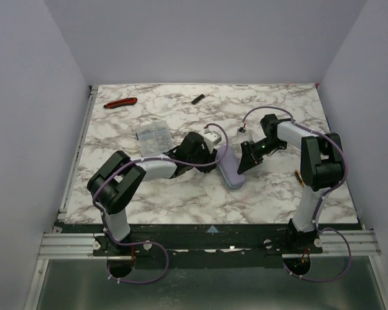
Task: Open the umbrella
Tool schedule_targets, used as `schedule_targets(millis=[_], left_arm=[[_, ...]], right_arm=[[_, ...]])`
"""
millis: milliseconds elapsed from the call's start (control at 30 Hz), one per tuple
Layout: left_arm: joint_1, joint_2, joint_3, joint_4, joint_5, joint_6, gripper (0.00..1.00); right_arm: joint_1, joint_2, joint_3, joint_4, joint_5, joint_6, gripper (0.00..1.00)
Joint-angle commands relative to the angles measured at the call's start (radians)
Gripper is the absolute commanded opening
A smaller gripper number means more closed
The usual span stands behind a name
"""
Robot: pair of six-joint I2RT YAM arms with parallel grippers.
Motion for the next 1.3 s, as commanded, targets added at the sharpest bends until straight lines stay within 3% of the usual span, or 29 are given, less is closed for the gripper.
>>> schedule_targets(millis=[0, 67, 133, 367, 500, 600, 733, 867, 1000, 1267], left_arm=[[0.032, -0.100, 0.000, -0.024, 0.040, 0.038, 0.44], [0.034, -0.134, -0.016, -0.039, 0.042, 0.039, 0.54], [0.037, -0.170, -0.032, -0.055, 0.047, 0.033, 0.58], [0.060, -0.288, -0.060, -0.118, 0.047, 0.023, 0.61], [0.091, -0.351, -0.077, -0.148, 0.050, 0.038, 0.62], [0.099, -0.377, -0.085, -0.168, 0.070, 0.064, 0.59], [0.099, -0.372, -0.095, -0.160, 0.111, 0.044, 0.45], [0.098, -0.317, -0.088, -0.140, 0.152, -0.016, 0.35], [0.099, -0.235, -0.046, -0.143, 0.164, -0.029, 0.35], [0.098, -0.146, 0.026, -0.156, 0.163, -0.041, 0.35]], right_arm=[[-0.014, -0.037, 0.040, -0.106, 0.090, -0.071, 0.40], [-0.014, -0.072, 0.045, -0.122, 0.043, -0.077, 0.53], [-0.014, -0.105, 0.043, -0.126, 0.006, -0.076, 0.61], [0.018, -0.121, 0.029, -0.158, -0.117, -0.084, 0.63], [0.028, -0.112, 0.023, -0.080, -0.093, 0.024, 0.63], [0.020, -0.136, 0.017, -0.010, -0.049, 0.132, 0.54], [-0.047, -0.173, -0.005, 0.145, -0.008, 0.303, 0.34], [-0.075, -0.135, 0.012, 0.187, 0.156, 0.303, 0.19], [-0.071, -0.115, -0.022, 0.216, 0.154, 0.300, 0.13], [-0.002, -0.079, -0.066, 0.246, 0.176, 0.327, 0.13]])
